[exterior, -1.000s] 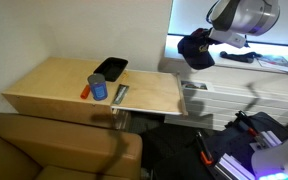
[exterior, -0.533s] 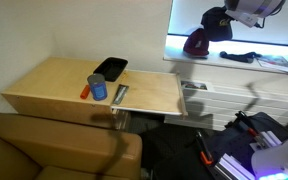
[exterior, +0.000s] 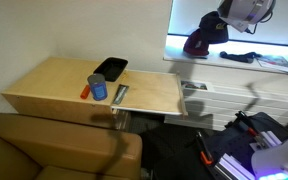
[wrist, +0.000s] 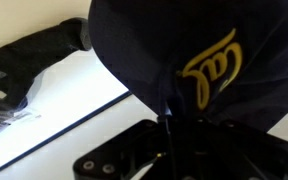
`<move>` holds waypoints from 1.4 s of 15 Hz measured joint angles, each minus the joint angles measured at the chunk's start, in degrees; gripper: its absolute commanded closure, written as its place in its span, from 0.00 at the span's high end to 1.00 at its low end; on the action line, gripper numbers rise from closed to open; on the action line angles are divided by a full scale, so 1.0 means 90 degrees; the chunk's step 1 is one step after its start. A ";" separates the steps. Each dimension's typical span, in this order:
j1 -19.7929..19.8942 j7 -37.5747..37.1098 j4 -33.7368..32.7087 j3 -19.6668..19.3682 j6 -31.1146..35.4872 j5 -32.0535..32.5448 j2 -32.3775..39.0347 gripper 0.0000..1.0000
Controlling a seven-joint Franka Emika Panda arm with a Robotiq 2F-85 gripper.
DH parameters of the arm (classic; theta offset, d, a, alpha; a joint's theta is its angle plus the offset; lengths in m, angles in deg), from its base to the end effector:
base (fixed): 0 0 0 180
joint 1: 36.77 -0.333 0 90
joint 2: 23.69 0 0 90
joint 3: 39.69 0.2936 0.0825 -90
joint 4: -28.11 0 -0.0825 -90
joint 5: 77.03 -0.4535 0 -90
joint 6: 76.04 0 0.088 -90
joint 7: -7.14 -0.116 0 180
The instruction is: Take the blue cap from the drawer and put it on the maroon cap
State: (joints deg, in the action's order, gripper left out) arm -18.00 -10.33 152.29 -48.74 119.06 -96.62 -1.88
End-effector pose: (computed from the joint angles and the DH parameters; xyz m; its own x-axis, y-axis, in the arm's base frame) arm 0.5561 -0.3354 0.2372 0.1867 -0.7179 0.6706 -0.7729 -0.5287 -0.3509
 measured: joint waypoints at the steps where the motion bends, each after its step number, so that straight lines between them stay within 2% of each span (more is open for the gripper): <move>1: -0.0169 -0.0121 -0.0253 -0.0114 0.0060 -0.0192 0.0294 0.01; 6: -0.1450 -0.0568 -0.2115 -0.0984 0.0020 -0.0981 0.2089 0.01; 7: -0.1702 -0.0688 -0.2492 -0.1177 -0.0081 -0.1115 0.2388 0.04; 9: -0.2281 -0.0897 -0.3122 -0.1777 -0.0508 -0.1454 0.2861 0.04; 10: -0.2440 -0.0963 -0.3301 -0.1941 -0.0584 -0.1525 0.2989 0.01; 13: -0.2518 -0.0992 -0.3342 -0.2038 -0.0774 -0.1528 0.3068 0.01; 18: -0.2669 -0.1080 -0.3199 -0.2475 -0.1720 -0.1528 0.3332 0.01; 20: -0.2659 -0.1080 -0.3198 -0.2531 -0.2040 -0.1527 0.3337 0.10; 21: -0.2655 -0.1080 -0.3200 -0.2568 -0.2272 -0.1521 0.3334 0.30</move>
State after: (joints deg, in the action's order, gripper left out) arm -41.90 -20.05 123.49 -71.86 98.61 -110.31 28.13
